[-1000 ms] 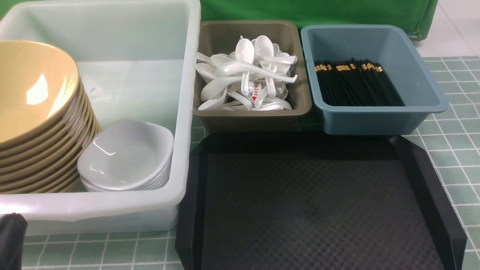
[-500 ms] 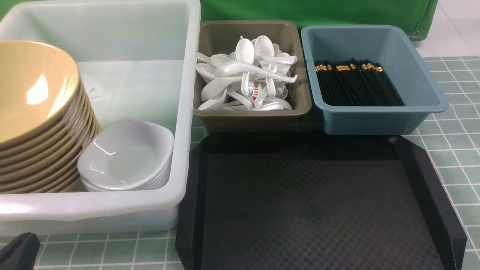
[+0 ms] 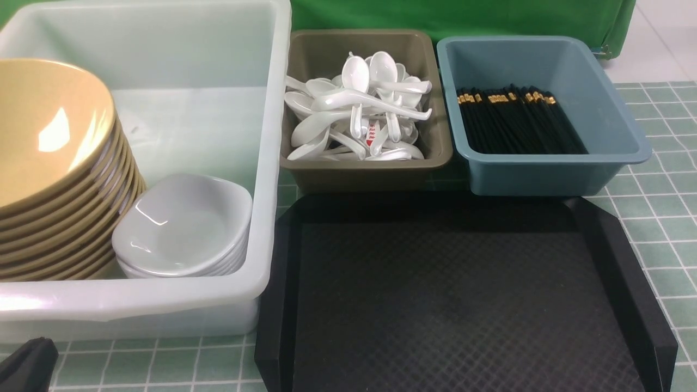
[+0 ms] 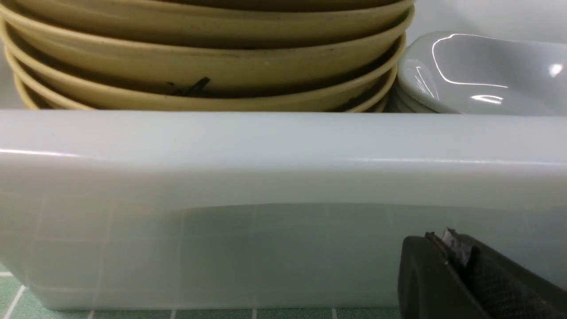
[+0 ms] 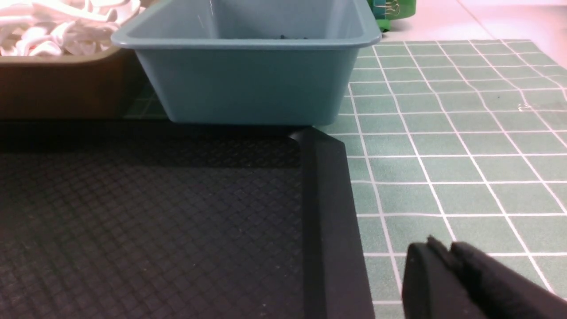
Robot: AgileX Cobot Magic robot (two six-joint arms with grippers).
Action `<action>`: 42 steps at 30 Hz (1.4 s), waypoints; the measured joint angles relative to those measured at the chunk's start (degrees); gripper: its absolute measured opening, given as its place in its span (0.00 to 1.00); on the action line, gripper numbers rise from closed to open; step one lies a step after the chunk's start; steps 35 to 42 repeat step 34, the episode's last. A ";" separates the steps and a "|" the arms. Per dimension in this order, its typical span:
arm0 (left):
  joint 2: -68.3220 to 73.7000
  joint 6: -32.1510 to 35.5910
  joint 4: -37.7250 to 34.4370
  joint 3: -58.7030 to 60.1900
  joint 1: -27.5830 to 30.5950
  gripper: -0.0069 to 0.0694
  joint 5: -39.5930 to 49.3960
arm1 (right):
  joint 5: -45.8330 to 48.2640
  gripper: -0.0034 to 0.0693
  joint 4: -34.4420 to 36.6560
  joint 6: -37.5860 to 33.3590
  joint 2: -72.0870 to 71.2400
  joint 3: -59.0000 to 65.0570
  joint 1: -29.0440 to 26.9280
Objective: On blue table put chopsticks spoon bowls plates into blue grey white boxes.
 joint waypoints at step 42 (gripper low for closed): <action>0.00 0.00 0.05 0.00 0.00 0.08 0.00 | 0.00 0.19 0.00 0.00 0.00 0.00 0.00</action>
